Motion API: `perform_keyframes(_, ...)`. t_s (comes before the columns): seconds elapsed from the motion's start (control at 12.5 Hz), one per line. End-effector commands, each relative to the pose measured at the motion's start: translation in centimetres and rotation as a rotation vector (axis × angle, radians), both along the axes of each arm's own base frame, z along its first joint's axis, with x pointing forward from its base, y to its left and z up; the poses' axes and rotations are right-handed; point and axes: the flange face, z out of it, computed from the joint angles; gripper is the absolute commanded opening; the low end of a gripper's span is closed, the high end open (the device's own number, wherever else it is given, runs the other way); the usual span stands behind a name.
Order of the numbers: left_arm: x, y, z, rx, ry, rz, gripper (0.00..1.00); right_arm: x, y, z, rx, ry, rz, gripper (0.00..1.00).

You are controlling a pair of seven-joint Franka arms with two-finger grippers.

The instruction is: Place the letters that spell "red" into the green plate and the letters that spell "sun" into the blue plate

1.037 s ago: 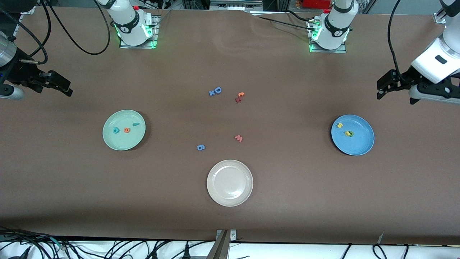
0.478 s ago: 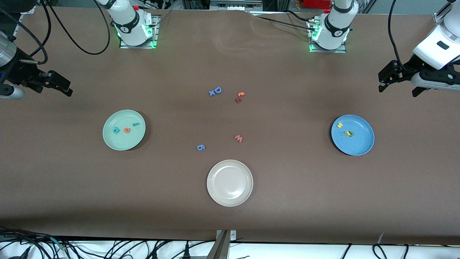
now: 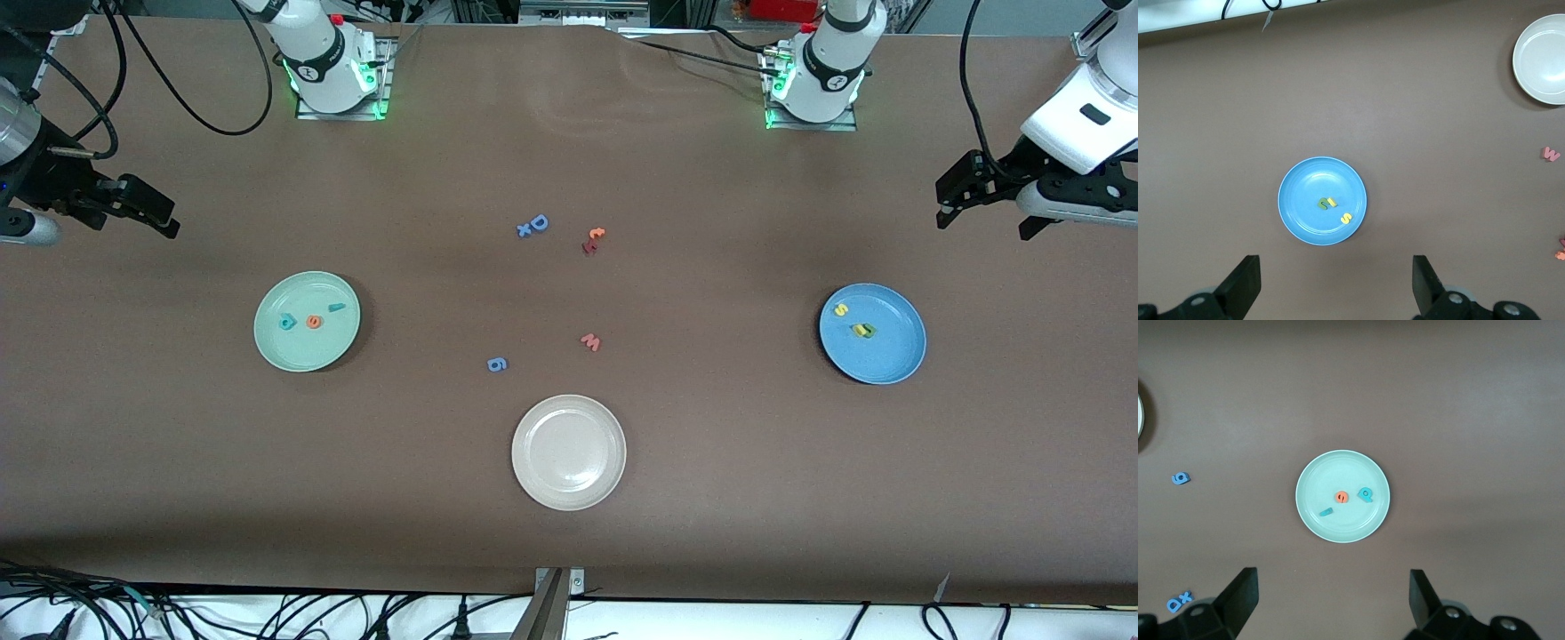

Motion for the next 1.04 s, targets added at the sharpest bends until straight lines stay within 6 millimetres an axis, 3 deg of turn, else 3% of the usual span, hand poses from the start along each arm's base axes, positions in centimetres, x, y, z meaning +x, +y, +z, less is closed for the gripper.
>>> perform_keyframes(0.0, -1.03, 0.15, 0.19, -0.031, 0.034, 0.007, 1.0, -0.3, -0.17, 0.35, 0.016, 0.0, 0.011, 1.0)
perform_keyframes(0.96, -1.65, 0.56, 0.5, -0.067, 0.042, 0.024, 1.0, -0.3, -0.1, 0.35, 0.014, 0.0, 0.013, 1.0)
